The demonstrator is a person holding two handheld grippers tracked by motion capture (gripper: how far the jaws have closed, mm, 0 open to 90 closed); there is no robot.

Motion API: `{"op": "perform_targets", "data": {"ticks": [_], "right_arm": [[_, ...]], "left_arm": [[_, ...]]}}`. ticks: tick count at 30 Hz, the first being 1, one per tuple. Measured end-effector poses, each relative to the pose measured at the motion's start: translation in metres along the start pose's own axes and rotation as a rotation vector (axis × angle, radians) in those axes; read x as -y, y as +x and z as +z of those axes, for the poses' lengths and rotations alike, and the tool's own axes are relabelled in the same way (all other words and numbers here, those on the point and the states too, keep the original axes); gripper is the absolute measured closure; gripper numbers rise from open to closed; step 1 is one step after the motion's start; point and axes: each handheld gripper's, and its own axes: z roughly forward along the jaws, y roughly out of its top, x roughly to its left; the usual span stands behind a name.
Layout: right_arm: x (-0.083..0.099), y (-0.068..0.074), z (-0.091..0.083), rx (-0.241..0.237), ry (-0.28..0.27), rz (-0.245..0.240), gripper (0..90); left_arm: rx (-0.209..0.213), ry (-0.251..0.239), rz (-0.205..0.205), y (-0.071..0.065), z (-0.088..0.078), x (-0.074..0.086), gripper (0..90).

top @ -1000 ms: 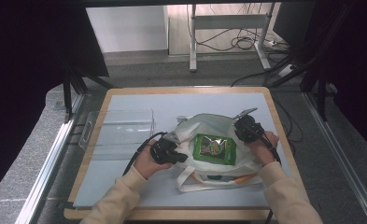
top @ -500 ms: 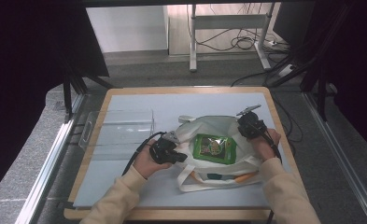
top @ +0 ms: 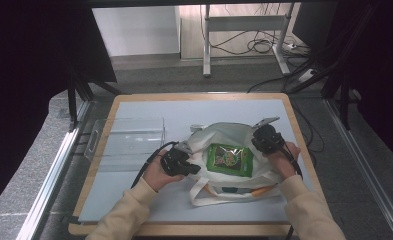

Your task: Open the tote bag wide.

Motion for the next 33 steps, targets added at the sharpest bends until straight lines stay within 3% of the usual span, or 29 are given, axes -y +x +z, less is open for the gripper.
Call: {"op": "perform_targets", "data": {"ticks": [3,8,17,22,27,33], "right_arm": [[0.004,0.012,-0.009,-0.039,0.0,-0.023,89.1],[0.016,0.027,-0.021,-0.098,0.002,-0.018,89.1],[0.032,0.044,-0.031,-0.172,0.038,-0.052,89.2],[0.041,0.048,-0.033,-0.182,0.067,-0.057,89.2],[0.058,0.053,-0.036,-0.175,0.135,-0.047,89.2],[0.071,0.056,-0.038,-0.186,0.125,-0.028,89.2]], "left_arm": [[-0.003,0.0,0.003,0.0,0.0,0.0,89.8],[-0.009,0.002,0.005,-0.002,0.0,0.0,89.6],[-0.005,0.002,0.004,-0.002,0.0,0.0,89.6],[-0.005,0.001,0.003,-0.002,0.0,0.0,89.6],[-0.004,0.0,0.001,-0.002,0.001,0.0,89.6],[-0.003,0.0,0.003,-0.003,0.002,0.0,89.8]]}}
